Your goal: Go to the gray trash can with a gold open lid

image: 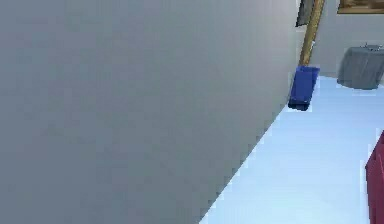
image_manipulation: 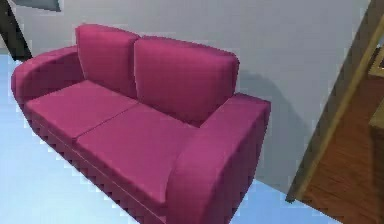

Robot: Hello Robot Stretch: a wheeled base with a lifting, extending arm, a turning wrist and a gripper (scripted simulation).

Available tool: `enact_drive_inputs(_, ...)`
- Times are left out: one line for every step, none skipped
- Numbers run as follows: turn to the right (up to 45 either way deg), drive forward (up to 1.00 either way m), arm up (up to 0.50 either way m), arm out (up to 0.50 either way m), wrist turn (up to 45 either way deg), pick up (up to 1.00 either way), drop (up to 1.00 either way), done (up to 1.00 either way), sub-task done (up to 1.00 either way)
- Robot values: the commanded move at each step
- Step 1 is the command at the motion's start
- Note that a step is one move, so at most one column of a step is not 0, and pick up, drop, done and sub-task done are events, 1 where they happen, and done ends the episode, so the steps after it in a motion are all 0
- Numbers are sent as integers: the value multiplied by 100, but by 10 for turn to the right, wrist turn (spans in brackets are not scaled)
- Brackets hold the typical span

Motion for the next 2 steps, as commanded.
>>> enact_drive_inputs(330,0,0,0,0,0,0,0,0)
enact_drive_inputs(0,100,0,0,0,0,0,0,0)
